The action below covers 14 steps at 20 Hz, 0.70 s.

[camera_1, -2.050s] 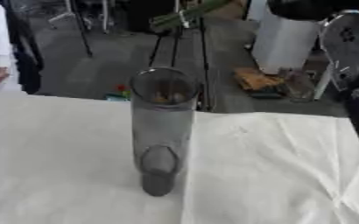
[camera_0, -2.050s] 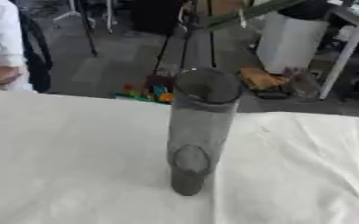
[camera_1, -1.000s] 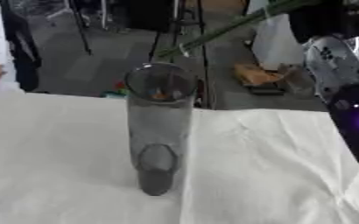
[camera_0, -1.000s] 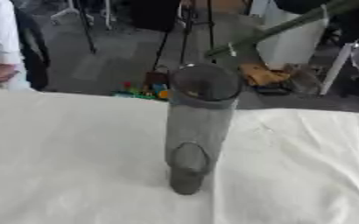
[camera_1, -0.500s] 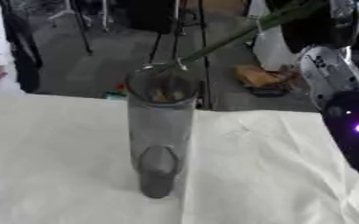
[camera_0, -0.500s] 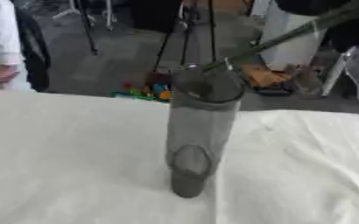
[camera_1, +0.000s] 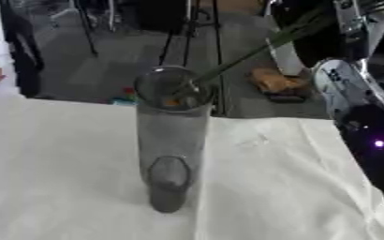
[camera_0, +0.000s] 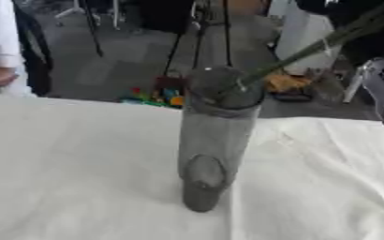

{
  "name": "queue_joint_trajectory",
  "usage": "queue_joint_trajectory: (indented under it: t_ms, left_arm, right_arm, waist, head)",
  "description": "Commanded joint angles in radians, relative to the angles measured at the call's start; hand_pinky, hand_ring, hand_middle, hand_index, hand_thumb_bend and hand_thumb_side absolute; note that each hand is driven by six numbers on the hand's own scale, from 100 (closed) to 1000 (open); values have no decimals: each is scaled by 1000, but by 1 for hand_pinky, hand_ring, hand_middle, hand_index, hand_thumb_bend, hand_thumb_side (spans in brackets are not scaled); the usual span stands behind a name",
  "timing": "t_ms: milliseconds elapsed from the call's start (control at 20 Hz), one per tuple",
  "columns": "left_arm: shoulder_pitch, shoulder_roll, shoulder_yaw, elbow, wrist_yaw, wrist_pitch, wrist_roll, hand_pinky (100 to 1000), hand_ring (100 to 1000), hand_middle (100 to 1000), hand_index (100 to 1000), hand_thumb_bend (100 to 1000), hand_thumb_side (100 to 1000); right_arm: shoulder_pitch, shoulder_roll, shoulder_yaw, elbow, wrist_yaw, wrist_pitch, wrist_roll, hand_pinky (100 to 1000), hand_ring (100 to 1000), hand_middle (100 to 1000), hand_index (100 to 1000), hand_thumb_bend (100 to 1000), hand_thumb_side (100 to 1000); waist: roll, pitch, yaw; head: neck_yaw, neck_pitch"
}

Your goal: Arrange flowers into the vase.

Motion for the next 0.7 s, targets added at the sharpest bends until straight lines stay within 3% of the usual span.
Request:
queue_joint_trajectory:
  t_ms: [50,450,700]
  left_arm:
    - [-11,6,0,-17,-4,-1,-3,729,663,889,931,248,1000]
    - [-11,7,-4,-17,-3,2,-7,729,663,890,932,249,1000]
    - [-8,9,-3,-17,-4,3,-7,730,663,891,931,251,1000]
  right_arm:
    - [-16,-25,-1,13,13,-246,271,100,100,100,100,117,211]
    - [-56,-2,14,50,7,-184,276,100,100,100,100,113,217]
    - [-75,1,13,84,25,-191,288,100,100,100,100,111,221]
  waist:
    - [2,-20,2]
    - [-7,-19,5]
    - [-16,-19,5]
  head:
    - [0,-14]
    - [0,-18]
    - [-1,-26]
